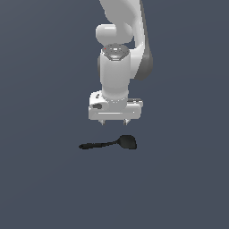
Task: Pick up the object and move it to a goal position.
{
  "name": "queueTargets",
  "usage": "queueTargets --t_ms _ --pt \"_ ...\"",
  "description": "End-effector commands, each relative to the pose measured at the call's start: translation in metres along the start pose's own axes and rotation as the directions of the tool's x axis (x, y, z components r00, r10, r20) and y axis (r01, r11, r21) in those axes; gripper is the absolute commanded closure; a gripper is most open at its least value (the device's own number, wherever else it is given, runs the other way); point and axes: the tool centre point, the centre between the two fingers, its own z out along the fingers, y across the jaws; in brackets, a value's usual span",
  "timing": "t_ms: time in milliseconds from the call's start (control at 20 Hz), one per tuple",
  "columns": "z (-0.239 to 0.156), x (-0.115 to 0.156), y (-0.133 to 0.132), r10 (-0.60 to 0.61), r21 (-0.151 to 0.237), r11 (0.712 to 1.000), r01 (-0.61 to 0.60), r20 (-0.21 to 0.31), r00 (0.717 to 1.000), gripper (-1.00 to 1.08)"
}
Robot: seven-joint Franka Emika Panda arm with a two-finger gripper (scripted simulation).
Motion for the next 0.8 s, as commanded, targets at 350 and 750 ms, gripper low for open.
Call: queueTargets --t_ms 350,750 --pt "0.01 0.002 0.002 0.108 0.004 0.994 -0.108 0.008 0.994 -0.92" --pt "0.026 0.005 0.006 0.291 0.006 0.957 -0.291 0.021 0.957 -0.92"
